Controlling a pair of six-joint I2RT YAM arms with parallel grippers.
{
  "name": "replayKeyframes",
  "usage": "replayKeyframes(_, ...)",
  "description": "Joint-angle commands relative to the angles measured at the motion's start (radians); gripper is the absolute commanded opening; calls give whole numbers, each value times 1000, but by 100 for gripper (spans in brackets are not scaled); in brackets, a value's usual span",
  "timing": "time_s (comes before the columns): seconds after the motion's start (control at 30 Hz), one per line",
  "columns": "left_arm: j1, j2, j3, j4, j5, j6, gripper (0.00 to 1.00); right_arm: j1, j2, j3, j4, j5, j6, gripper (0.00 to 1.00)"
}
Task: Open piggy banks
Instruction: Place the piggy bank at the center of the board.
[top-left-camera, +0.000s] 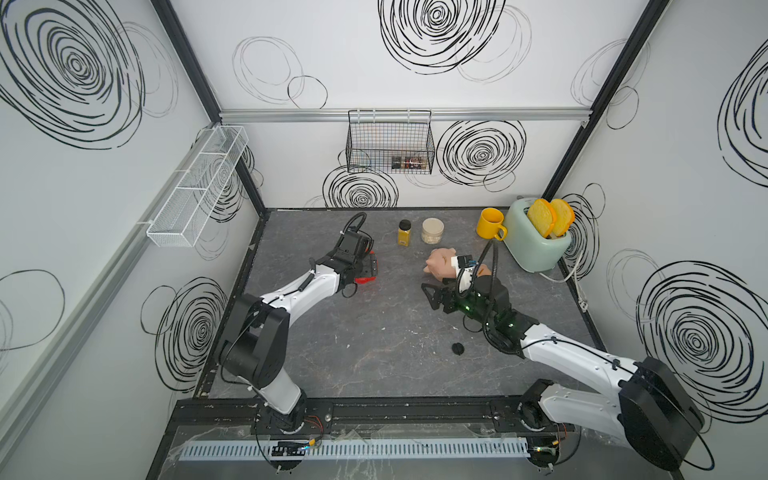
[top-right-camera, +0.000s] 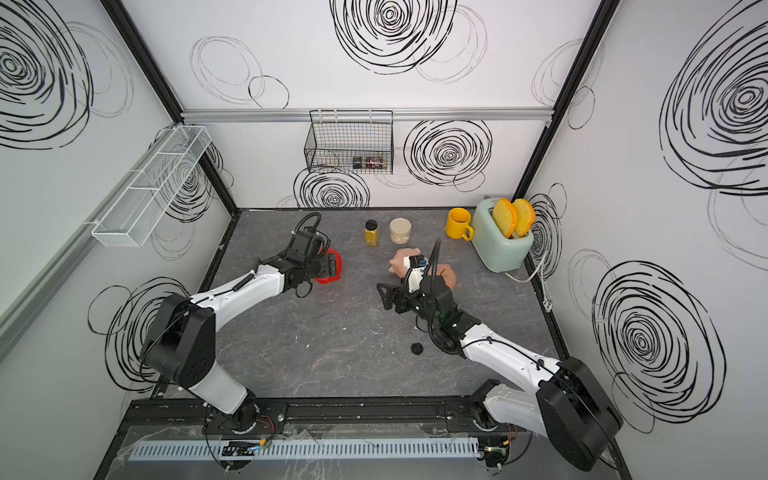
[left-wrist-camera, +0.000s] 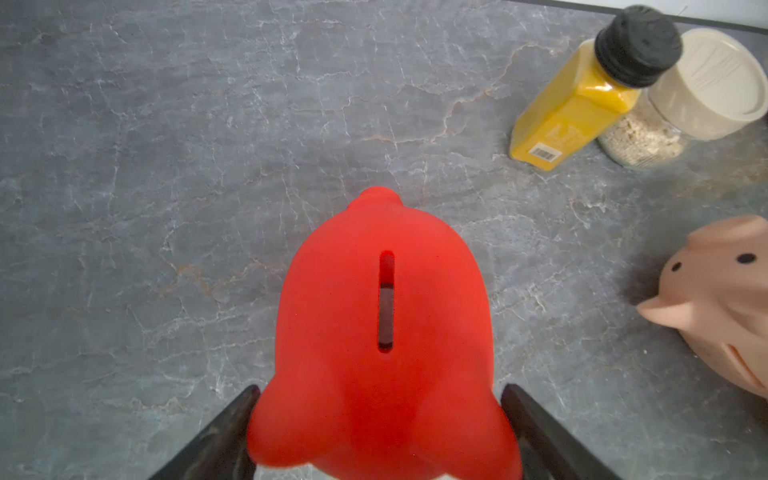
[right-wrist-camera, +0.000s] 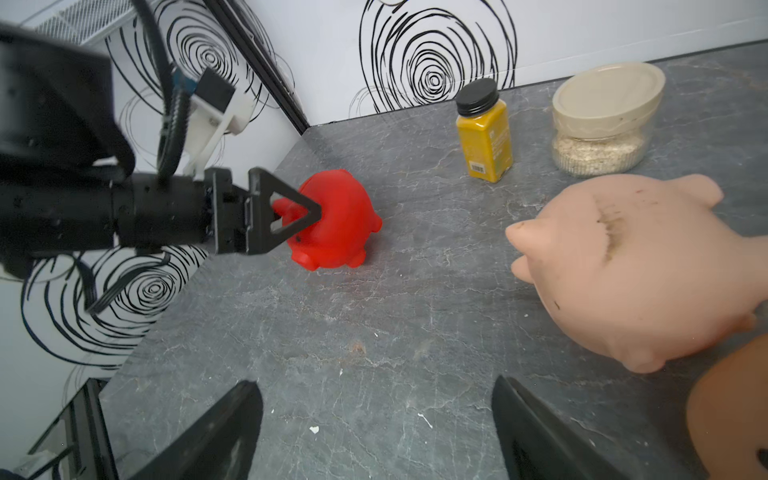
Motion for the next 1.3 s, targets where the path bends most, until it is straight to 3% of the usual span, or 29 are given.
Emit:
replayKeyframes(0.0,29,34,77,-14,-35,54,84,68,11,35,10,96,-78,91)
replayKeyframes(0.13,48,69,108,-23,-38,68,83,112,25,46,2,146,-100,92)
replayKeyframes(0.57,96,173,208,-57,-37,103,84,111,33,50,-8,163,-89,92)
replayKeyframes(0.63,99,177,208,-54,-37,103,88,111,34,49,-8,165,-88,92)
replayKeyframes(0.7,99,180,208,-55,-33,101,98,110,36,51,-10,166,-86,92)
replayKeyframes(0.83,101,180,210,-56,-28,92,96,110,43,55,-15,167,-80,92)
replayKeyframes(1.0,99,132,196,-45,-35,70,96,109,37,55,-21,177,-76,93)
replayKeyframes(1.27,99,-100,5,155,-42,33,96,40,-78,-8,-16,218,-7,91)
